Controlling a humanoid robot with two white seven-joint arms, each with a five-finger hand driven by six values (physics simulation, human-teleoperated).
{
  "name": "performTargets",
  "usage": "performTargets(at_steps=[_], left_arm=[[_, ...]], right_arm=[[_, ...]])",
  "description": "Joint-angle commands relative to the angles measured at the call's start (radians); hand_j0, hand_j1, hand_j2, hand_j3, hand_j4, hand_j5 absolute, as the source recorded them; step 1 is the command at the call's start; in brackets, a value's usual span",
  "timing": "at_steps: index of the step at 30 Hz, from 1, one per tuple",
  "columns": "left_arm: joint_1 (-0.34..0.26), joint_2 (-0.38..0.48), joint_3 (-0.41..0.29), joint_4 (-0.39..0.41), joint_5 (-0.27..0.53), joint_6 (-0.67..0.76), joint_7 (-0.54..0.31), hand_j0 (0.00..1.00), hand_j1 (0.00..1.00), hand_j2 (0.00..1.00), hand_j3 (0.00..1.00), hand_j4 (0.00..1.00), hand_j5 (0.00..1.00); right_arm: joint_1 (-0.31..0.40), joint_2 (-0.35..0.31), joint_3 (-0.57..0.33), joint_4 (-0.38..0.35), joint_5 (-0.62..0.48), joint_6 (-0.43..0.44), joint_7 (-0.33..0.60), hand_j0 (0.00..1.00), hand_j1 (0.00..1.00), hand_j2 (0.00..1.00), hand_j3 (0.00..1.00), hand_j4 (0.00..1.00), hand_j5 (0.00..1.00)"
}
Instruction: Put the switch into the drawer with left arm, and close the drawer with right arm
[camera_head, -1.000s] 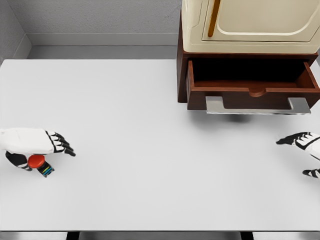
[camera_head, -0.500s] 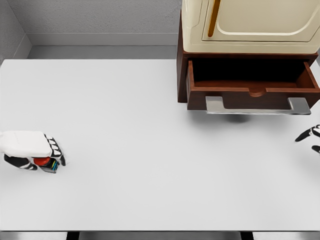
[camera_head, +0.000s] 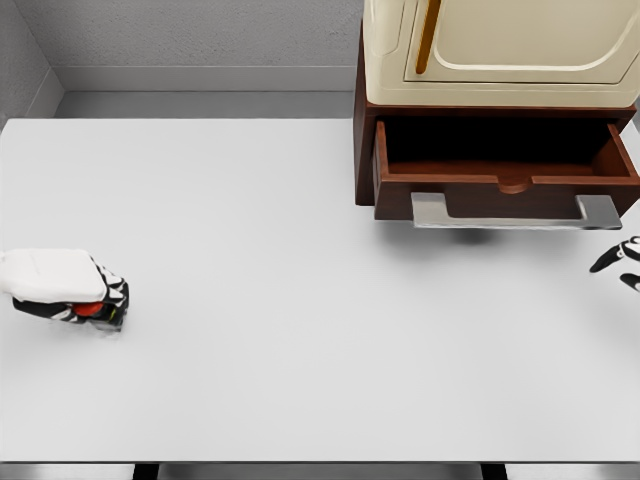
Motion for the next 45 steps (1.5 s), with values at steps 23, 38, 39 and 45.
performTargets(at_steps=[23,38,39,45], left_arm=[[-0.175,-0.272,0.064,0.010,0.031,0.003,0.000,0.35,0.35,0.35,0.35,0.35,0.35],[-0.270,-0.424,0.149,0.047,0.038,0.003,0.000,0.35,0.35,0.35,0.35,0.35,0.35],[-0.279,-0.430,0.150,0.047,0.037,0.003,0.000,0.35,0.35,0.35,0.35,0.35,0.35],[-0.332,-0.498,0.150,0.039,0.047,0.003,0.000,0.35,0.35,0.35,0.35,0.35,0.35]], right_arm=[[-0.034,0.002,0.055,-0.002,-0.008,0.003,-0.001,0.54,0.54,0.54,0.54,0.54,0.54],[-0.035,0.021,0.055,-0.002,-0.008,0.003,-0.001,0.53,0.53,0.53,0.53,0.53,0.53],[-0.035,0.021,0.055,-0.002,-0.008,0.003,-0.001,0.53,0.53,0.53,0.53,0.53,0.53],[-0.038,0.022,0.053,-0.002,-0.031,0.003,-0.003,0.53,0.53,0.53,0.53,0.53,0.53]])
